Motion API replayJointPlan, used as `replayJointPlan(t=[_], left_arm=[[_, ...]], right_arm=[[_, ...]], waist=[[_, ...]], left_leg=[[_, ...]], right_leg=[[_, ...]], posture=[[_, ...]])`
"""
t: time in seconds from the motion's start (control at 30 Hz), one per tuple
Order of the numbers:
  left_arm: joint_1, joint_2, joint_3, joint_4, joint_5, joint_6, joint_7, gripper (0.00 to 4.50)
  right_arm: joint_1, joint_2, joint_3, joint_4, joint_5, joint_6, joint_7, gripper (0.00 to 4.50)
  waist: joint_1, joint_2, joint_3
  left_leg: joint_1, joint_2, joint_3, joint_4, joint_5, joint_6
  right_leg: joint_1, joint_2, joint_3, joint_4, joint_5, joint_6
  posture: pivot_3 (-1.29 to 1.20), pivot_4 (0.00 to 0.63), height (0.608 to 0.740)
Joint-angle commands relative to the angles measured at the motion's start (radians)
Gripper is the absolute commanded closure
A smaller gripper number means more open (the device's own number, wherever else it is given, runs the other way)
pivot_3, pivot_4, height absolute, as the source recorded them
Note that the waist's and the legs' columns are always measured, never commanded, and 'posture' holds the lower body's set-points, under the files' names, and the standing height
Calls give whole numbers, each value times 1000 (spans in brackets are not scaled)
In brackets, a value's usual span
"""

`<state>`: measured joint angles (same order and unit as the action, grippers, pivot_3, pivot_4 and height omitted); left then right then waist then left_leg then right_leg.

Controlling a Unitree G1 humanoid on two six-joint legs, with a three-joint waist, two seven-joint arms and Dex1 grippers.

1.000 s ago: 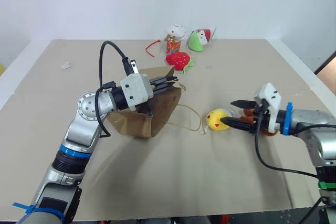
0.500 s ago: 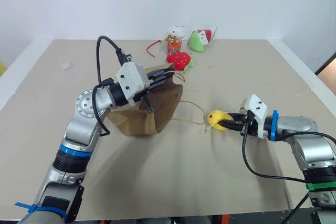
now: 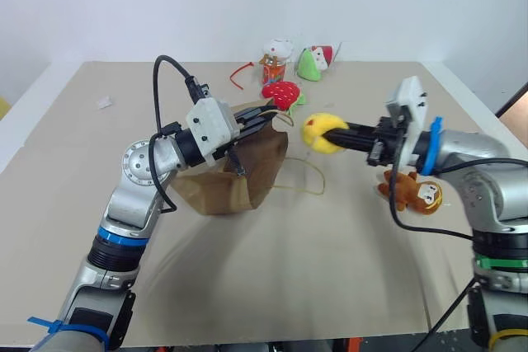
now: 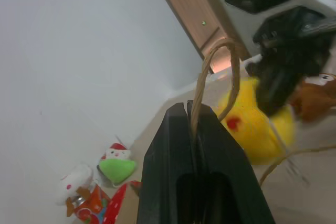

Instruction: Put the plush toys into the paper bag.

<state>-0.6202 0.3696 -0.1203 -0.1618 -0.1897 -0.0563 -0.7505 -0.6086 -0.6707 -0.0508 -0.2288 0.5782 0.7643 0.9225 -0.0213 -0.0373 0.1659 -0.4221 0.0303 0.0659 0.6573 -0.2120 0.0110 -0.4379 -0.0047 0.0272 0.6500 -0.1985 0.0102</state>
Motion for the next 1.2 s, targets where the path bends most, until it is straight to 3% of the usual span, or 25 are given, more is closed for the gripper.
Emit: replayJointPlan(t=[0.03,0.43,0.57,0.6,0.8,1.03,1.2], left_arm=[[-29,-13,15,-11,24,-35,41,4500],[-47,-46,-4,-4,56,-42,76,4500],[-41,-44,-7,-5,63,-41,76,4500],[-38,-43,-7,-5,64,-41,75,4500],[-26,-31,-7,-7,64,-43,64,4500],[6,-13,-25,-20,45,-43,26,4500],[14,-8,-33,-20,46,-50,9,4500]], right_arm=[[-32,48,49,-39,-10,-5,-46,4142],[-109,241,290,154,-245,-236,-87,4142],[-109,236,287,129,-227,-231,-46,2980],[-110,230,271,109,-206,-220,-34,2497],[-102,107,127,3,-84,-98,23,151],[12,-196,-107,-33,53,92,139,151],[138,-333,-163,131,-146,-94,90,151]], waist=[[0,0,0],[0,0,0],[0,0,0],[0,0,0],[1,0,0],[4,0,0],[1,0,0]], left_leg=[[0,0,0,0,0,0],[-2,0,0,1,0,0],[-2,0,1,1,0,0],[-2,0,0,1,0,0],[-2,0,0,1,0,0],[-2,0,0,0,0,0],[-1,0,0,0,0,0]], right_leg=[[0,0,0,0,0,0],[-1,0,0,0,0,0],[-1,0,0,0,0,0],[-1,0,0,0,0,0],[-1,0,-1,0,0,0],[-1,-1,-2,-1,0,0],[0,0,-2,-1,0,-1]], posture=[[0,150,740],[0,150,740],[0,150,740],[0,150,740],[0,150,740],[0,150,740],[0,150,740]])
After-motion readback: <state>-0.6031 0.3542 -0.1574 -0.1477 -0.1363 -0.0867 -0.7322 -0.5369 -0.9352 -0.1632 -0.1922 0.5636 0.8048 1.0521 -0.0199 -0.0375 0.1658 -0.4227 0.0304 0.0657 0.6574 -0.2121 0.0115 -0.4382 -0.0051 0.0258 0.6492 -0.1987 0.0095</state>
